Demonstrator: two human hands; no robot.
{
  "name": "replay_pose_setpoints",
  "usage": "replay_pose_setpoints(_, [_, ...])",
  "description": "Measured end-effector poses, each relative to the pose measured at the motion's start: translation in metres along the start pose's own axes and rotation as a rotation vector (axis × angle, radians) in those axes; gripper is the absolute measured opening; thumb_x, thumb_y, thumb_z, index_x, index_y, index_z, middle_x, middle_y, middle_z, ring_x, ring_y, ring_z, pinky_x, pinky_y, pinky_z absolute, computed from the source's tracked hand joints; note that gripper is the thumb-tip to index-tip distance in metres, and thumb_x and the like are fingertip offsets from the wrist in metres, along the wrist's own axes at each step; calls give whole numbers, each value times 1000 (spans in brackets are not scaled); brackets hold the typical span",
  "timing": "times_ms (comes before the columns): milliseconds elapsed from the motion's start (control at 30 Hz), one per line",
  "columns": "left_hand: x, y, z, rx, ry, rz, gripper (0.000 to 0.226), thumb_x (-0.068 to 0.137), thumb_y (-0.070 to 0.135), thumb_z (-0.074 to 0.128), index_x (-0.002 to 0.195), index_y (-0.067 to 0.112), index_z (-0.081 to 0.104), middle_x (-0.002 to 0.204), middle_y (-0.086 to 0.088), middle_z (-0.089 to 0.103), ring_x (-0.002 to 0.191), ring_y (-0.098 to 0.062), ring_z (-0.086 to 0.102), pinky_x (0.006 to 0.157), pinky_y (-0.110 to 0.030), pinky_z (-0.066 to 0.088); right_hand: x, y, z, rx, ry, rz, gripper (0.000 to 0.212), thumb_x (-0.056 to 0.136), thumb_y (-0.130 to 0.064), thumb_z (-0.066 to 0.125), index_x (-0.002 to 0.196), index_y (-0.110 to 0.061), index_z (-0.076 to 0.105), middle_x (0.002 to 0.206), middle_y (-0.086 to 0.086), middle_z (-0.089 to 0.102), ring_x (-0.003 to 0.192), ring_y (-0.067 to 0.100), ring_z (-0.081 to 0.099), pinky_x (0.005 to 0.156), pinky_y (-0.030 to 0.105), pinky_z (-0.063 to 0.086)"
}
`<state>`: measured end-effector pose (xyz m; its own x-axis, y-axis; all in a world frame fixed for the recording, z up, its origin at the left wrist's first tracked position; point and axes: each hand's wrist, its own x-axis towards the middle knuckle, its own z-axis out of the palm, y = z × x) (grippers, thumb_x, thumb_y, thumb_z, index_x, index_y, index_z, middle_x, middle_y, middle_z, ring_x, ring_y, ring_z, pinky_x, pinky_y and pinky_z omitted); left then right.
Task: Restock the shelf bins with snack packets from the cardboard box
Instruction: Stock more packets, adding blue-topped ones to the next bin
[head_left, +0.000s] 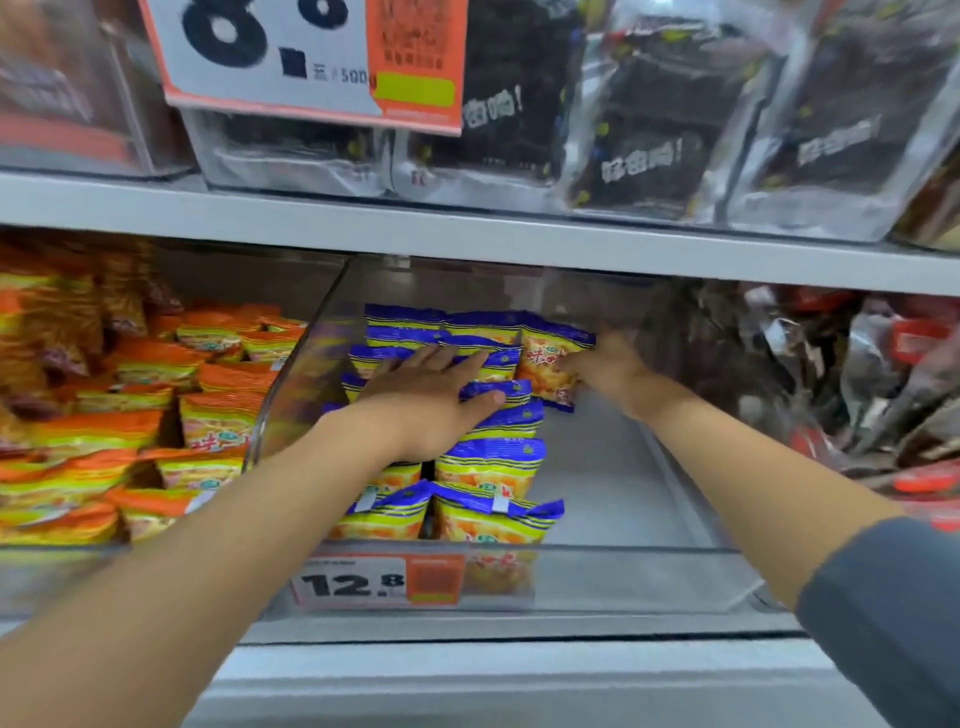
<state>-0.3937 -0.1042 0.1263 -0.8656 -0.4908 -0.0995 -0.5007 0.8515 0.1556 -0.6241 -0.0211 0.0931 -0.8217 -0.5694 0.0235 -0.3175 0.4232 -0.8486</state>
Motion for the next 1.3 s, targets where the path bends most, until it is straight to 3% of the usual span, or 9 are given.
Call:
replay_pose_setpoints(267, [-3, 2, 0, 0, 14, -7, 67, 95, 66, 17, 153, 39, 0, 164, 5, 2, 150, -16, -4, 121, -45, 4, -3, 3, -1, 183, 104, 22, 38, 75, 9, 76, 90, -8, 45, 73, 4, 51, 76, 22, 56, 71, 38, 50])
replay_pose_setpoints(433, [-3, 3, 0, -9, 13, -9, 67, 95, 66, 17, 154, 39, 1, 164, 5, 2, 150, -16, -3, 120, -44, 4, -3, 11, 7, 211, 55, -34, 32, 78, 12, 72, 72, -14, 56, 47, -11, 59, 46, -3, 57, 65, 30, 50])
replay_pose_setpoints(533, [-4, 3, -1, -8, 11, -10, 67, 95, 66, 17, 154, 39, 0, 164, 5, 2, 150, -16, -3, 119, -44, 3, -5, 10, 8, 290, 57, 5, 23, 78, 10, 73, 75, -9, 60, 63, -1, 61, 45, -3, 58, 67, 30, 51])
replay_pose_setpoints(667, [-4, 3, 0, -9, 11, -10, 67, 95, 66, 17, 154, 39, 0, 164, 5, 3, 150, -16, -3, 119, -44, 3, -4, 10, 6, 310, 84, 49, 25, 73, 3, 80, 73, -7, 57, 77, 14, 64, 71, 24, 65, 69, 40, 56])
replay_pose_setpoints(867, [-2, 2, 1, -30, 12, -4, 67, 95, 66, 17, 154, 38, 1, 164, 6, 4, 150, -16, -2, 119, -44, 3, -13, 9, 0, 415, -37, 132, 19, 78, 6, 74, 84, -6, 60, 92, 13, 65, 74, 17, 64, 61, 20, 56])
replay_pose_setpoints(1000, [-3, 2, -1, -59, 4, -3, 67, 95, 67, 18, 154, 39, 3, 164, 4, 2, 150, -17, -2, 119, -44, 3, -28, 4, -11, 168, 21, 159, 72, 73, -9, 84, 135, -1, 49, 130, 13, 57, 114, 27, 60, 97, 38, 52])
replay_pose_setpoints(1100, [-10, 5, -11, -186, 21, -19, 66, 95, 66, 24, 154, 38, 11, 164, 2, -2, 151, -20, -1, 120, -44, 6, -60, -8, -22, 37, 26, 85, 58, 76, -8, 81, 129, -4, 56, 116, 12, 60, 103, 24, 60, 81, 32, 53])
replay_pose_setpoints(1200, [-26, 8, -23, -253, 158, -10, 60, 95, 61, 38, 149, 35, 31, 161, -3, 18, 148, -23, 18, 118, -45, 22, -104, -22, -32, -33, 44, -64, 33, 78, -3, 77, 108, 1, 65, 102, 18, 65, 90, 25, 60, 70, 30, 47])
replay_pose_setpoints(1300, [-59, 14, -33, -329, 372, 60, 35, 91, 48, 58, 119, 26, 61, 123, -4, 61, 112, -26, 58, 92, -41, 48, -154, -43, -41, -133, 117, -210, 11, 79, -9, 75, 86, -5, 68, 80, 8, 67, 73, 19, 61, 70, 27, 48])
